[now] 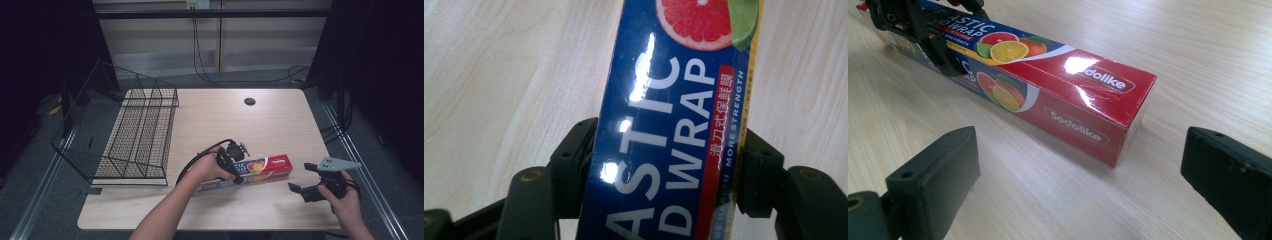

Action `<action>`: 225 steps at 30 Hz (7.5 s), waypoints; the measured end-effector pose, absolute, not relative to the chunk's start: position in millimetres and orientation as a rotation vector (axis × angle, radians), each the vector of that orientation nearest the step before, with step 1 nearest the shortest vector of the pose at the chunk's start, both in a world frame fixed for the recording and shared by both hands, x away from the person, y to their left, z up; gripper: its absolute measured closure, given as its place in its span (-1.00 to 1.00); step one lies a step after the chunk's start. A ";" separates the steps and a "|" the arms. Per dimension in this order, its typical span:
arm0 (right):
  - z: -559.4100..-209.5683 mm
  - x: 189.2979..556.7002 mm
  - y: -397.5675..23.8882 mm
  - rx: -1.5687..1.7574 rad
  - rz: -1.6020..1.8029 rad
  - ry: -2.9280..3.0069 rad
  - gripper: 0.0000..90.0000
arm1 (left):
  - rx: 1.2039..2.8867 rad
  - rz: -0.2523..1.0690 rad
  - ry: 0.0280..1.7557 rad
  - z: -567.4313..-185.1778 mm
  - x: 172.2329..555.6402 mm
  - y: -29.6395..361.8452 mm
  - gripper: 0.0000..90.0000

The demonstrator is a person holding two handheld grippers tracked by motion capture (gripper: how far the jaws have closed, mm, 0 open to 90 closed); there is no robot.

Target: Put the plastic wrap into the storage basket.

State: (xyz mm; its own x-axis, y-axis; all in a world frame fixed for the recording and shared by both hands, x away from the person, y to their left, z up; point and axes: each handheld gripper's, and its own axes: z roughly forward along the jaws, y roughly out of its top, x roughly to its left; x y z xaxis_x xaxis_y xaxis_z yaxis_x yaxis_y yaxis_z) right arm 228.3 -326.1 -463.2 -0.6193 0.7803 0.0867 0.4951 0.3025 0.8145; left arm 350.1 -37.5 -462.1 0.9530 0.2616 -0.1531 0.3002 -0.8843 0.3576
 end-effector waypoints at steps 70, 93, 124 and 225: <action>-462.0 226.2 -323.3 1.154 1.262 2.231 -0.95 | 2.527 -0.067 1.124 -298.2 411.5 56.3 -0.03; -460.8 225.2 -323.5 1.144 1.265 2.231 -0.95 | 2.476 -0.007 1.260 -262.5 418.9 96.4 -0.03; -460.4 224.5 -322.9 1.152 1.263 2.218 -0.95 | 2.417 0.051 1.441 -243.6 418.1 151.4 -0.03; -463.7 224.8 -318.2 1.153 1.254 2.234 -0.96 | 2.002 0.290 1.984 -238.5 410.0 295.4 -0.03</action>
